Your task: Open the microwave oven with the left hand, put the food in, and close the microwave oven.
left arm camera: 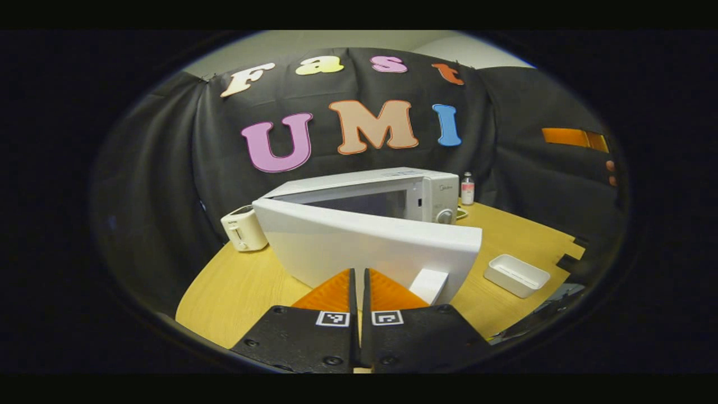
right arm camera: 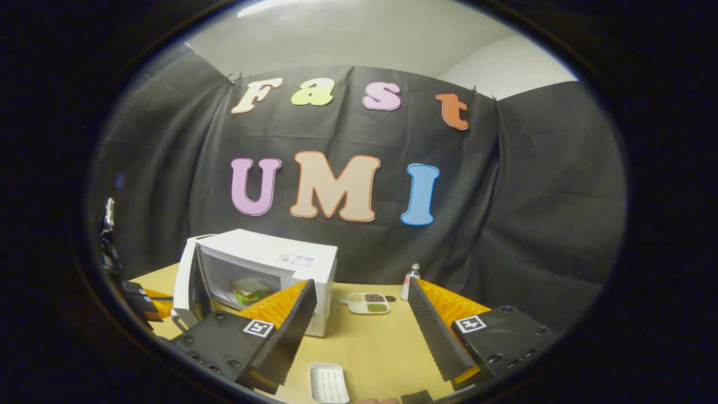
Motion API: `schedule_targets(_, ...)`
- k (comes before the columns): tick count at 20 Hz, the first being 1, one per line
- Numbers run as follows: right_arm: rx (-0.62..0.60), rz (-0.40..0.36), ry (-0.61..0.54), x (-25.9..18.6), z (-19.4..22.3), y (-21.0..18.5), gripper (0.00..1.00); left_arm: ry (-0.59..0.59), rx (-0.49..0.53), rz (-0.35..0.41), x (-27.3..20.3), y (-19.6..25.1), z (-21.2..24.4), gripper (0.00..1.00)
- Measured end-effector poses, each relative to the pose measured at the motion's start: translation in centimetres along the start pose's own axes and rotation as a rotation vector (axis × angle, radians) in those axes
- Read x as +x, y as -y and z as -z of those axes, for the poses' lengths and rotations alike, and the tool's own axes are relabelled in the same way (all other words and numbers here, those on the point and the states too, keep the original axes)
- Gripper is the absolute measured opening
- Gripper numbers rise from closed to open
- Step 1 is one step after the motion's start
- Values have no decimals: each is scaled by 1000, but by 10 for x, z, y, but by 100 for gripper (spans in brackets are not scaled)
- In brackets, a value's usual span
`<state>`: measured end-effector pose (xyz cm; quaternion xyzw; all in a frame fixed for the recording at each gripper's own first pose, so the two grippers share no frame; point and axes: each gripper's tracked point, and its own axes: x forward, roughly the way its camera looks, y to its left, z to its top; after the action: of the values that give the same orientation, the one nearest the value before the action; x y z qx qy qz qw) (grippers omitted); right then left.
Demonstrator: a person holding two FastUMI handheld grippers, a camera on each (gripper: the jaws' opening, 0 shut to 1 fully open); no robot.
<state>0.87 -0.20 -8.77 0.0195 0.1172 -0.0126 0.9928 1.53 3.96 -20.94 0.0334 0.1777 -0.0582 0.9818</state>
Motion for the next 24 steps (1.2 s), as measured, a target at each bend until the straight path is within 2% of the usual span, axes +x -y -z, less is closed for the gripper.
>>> schedule_targets(7,18,9,0,1,-2,17,94,-3,-35,-13,28,11,-10,2)
schedule_targets(14,26,2,-2,6,3,29,94,3,-18,3,59,31,-25,0)
schedule_targets(15,28,0,-1,6,3,30,100,4,-16,5,65,33,-26,2)
schedule_targets(16,30,-1,1,7,3,32,94,7,-14,8,70,36,-28,2)
schedule_targets(17,30,-4,0,8,3,32,94,9,-13,9,75,38,-31,2)
schedule_targets(18,26,-7,-3,8,4,34,100,7,-13,6,81,38,-33,2)
schedule_targets(19,21,-9,-5,8,5,36,100,6,-16,3,87,40,-35,0)
schedule_targets(20,17,-8,-6,8,6,39,94,12,-19,3,92,43,-39,2)
schedule_targets(21,16,-7,-10,9,7,41,100,17,-21,3,97,45,-44,0)
schedule_targets(23,16,-6,-12,11,7,45,100,20,-18,7,108,50,-49,0)
schedule_targets(24,13,-6,-12,11,7,47,94,21,-12,10,113,52,-51,0)
